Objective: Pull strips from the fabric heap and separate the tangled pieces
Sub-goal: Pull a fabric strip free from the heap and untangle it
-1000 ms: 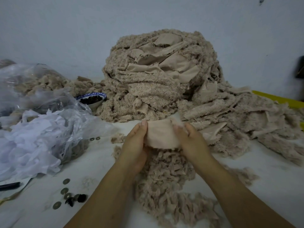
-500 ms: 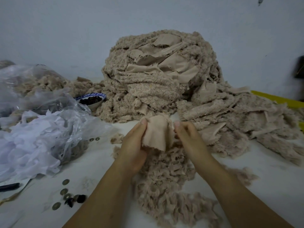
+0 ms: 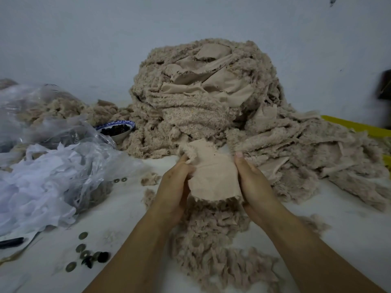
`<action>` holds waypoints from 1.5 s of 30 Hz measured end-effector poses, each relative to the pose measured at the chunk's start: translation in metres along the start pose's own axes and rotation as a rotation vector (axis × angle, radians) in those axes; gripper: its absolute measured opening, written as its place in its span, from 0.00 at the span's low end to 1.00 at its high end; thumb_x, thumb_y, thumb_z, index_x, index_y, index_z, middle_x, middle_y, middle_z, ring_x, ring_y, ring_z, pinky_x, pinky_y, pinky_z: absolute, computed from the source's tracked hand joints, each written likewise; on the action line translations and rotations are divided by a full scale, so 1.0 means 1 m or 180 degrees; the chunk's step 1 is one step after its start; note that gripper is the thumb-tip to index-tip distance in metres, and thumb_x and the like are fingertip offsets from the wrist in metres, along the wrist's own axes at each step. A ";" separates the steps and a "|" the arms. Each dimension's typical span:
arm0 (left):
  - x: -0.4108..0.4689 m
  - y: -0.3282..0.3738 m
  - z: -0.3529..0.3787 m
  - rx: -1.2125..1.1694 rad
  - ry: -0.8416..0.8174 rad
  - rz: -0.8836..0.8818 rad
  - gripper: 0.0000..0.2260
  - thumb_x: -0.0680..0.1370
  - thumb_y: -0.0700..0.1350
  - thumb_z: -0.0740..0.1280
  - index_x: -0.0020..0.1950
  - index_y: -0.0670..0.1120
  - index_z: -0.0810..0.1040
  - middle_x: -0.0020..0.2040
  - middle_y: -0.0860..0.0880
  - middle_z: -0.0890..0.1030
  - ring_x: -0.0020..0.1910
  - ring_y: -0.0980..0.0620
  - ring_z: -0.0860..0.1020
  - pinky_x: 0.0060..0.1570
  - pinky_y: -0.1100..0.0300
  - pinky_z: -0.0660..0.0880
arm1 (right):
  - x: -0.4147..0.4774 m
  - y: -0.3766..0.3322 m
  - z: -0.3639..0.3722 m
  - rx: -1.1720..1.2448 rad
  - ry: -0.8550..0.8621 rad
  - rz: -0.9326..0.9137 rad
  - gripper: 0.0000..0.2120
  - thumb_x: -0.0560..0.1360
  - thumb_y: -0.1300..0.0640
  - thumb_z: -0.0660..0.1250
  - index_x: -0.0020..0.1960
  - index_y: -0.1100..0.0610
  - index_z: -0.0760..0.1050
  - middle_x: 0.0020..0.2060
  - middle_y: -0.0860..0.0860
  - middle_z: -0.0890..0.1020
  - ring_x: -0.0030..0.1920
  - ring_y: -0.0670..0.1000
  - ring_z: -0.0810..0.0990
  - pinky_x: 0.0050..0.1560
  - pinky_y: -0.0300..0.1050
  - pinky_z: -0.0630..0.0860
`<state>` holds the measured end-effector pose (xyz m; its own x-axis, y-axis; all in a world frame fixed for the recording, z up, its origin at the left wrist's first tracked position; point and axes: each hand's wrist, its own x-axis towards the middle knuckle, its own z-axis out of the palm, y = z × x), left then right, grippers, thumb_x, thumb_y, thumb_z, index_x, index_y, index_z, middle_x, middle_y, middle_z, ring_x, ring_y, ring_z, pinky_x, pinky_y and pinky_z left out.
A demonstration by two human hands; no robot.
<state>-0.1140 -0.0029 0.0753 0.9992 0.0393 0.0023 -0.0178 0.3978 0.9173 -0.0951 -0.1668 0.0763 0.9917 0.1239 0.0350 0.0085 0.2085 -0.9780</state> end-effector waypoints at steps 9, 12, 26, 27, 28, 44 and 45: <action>-0.004 0.006 0.000 -0.0396 -0.0104 0.0054 0.16 0.77 0.41 0.59 0.35 0.49 0.84 0.35 0.50 0.82 0.34 0.53 0.82 0.30 0.60 0.77 | 0.001 0.001 -0.003 0.0085 0.0208 0.0146 0.31 0.58 0.28 0.69 0.45 0.54 0.86 0.44 0.52 0.88 0.47 0.51 0.87 0.55 0.53 0.81; -0.004 0.007 0.000 -0.0484 -0.0063 0.0080 0.20 0.77 0.41 0.59 0.28 0.50 0.82 0.31 0.53 0.80 0.32 0.54 0.80 0.28 0.61 0.76 | 0.003 0.001 -0.002 0.0058 0.0265 0.0196 0.38 0.54 0.26 0.69 0.52 0.53 0.84 0.47 0.51 0.87 0.49 0.52 0.86 0.58 0.54 0.80; -0.012 0.000 0.007 0.0866 -0.0387 0.0709 0.14 0.71 0.51 0.65 0.28 0.46 0.77 0.23 0.43 0.75 0.25 0.47 0.72 0.32 0.58 0.71 | -0.001 0.012 0.003 -0.2040 -0.0933 -0.1105 0.22 0.76 0.63 0.62 0.62 0.39 0.73 0.51 0.37 0.79 0.49 0.36 0.78 0.45 0.30 0.74; -0.014 0.000 0.009 0.0895 -0.0387 0.0756 0.15 0.71 0.53 0.65 0.29 0.44 0.77 0.21 0.44 0.74 0.23 0.47 0.71 0.30 0.59 0.71 | -0.002 0.012 0.005 -0.2073 -0.0927 -0.1063 0.20 0.76 0.63 0.61 0.54 0.38 0.75 0.46 0.39 0.81 0.46 0.40 0.79 0.42 0.32 0.73; -0.014 0.002 0.011 0.0862 -0.0276 0.0779 0.16 0.71 0.53 0.66 0.31 0.42 0.77 0.22 0.44 0.74 0.23 0.48 0.70 0.29 0.60 0.71 | -0.002 0.011 0.005 -0.2061 -0.0803 -0.0986 0.19 0.77 0.63 0.60 0.48 0.38 0.76 0.43 0.40 0.81 0.43 0.43 0.79 0.40 0.33 0.73; -0.002 -0.005 -0.003 0.2215 -0.0182 0.0913 0.07 0.82 0.55 0.64 0.50 0.63 0.82 0.53 0.64 0.80 0.51 0.68 0.78 0.48 0.70 0.73 | 0.022 -0.006 -0.022 0.0934 0.0091 0.0380 0.11 0.79 0.47 0.66 0.53 0.52 0.82 0.51 0.54 0.86 0.51 0.52 0.85 0.47 0.50 0.82; -0.002 -0.009 -0.003 0.2606 -0.0505 0.0696 0.05 0.81 0.55 0.64 0.52 0.64 0.80 0.56 0.66 0.78 0.53 0.70 0.76 0.48 0.74 0.72 | 0.024 -0.011 -0.028 0.1781 0.0102 0.0204 0.13 0.81 0.47 0.63 0.58 0.53 0.80 0.54 0.54 0.85 0.55 0.51 0.84 0.46 0.48 0.82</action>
<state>-0.1160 -0.0033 0.0661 0.9705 -0.1149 0.2120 -0.2404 -0.3922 0.8879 -0.0674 -0.1928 0.0819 0.9914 0.1257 -0.0357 -0.1127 0.6852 -0.7196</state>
